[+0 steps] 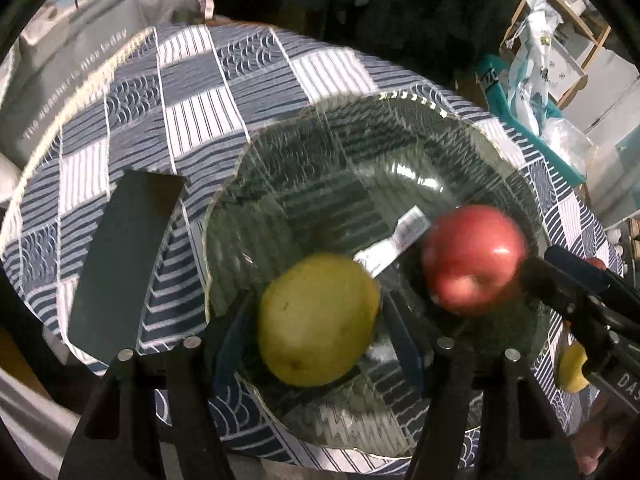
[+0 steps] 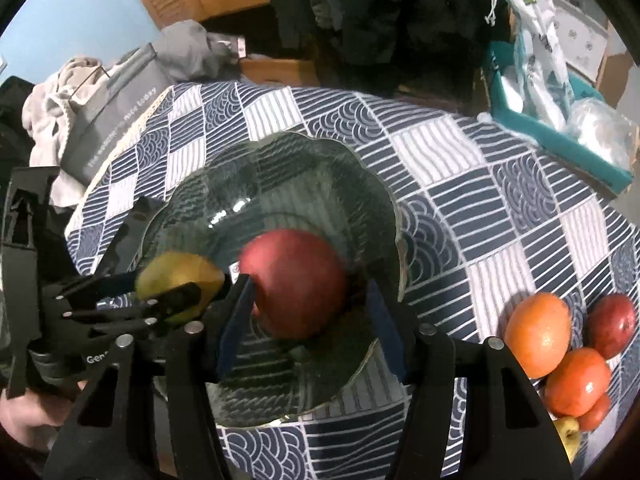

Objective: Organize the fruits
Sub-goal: 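Open both grippers to drop the pear and apple into the bowl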

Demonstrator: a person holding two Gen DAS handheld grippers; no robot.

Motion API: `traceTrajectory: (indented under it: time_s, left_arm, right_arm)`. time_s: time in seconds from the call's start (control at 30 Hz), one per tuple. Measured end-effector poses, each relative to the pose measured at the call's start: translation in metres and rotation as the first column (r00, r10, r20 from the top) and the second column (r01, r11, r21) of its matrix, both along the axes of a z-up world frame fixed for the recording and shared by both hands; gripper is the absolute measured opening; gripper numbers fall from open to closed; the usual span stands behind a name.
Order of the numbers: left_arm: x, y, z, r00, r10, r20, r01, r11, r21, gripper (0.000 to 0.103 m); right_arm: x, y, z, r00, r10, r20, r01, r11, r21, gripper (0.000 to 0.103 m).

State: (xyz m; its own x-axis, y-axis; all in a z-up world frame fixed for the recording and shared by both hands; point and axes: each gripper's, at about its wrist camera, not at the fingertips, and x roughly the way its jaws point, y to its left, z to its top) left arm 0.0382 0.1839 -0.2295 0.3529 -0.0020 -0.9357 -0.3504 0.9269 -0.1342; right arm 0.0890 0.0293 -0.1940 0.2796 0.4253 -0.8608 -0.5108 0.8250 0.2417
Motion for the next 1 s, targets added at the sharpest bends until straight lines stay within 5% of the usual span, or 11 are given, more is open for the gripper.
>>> traceTrajectory:
  time_s: [0.13,0.37,0.63,1.0]
  left_arm:
    - [-0.001,-0.001,0.007,1.0,-0.003,0.012,0.003,1.0,0.019,0.08]
    - [-0.003,-0.007,0.027,0.998,-0.017,0.066,0.013,0.998,0.06,0.08]
    - [-0.005,-0.019,0.059,0.988,-0.043,0.148,0.035,0.998,0.056,0.081]
    - [-0.008,-0.046,0.104,0.958,-0.102,0.268,0.091,0.994,0.055,0.081]
  right_arm:
    - [0.003,-0.004,-0.001,1.0,-0.013,-0.011,0.013,1.0,0.006,0.059]
    - [0.0,-0.009,0.012,0.999,-0.029,0.03,0.028,0.999,0.016,0.06]
    - [-0.007,-0.016,0.04,0.991,-0.065,0.12,0.063,0.998,0.017,0.075]
    - [-0.018,-0.048,0.083,0.961,-0.155,0.23,0.157,0.988,0.007,0.078]
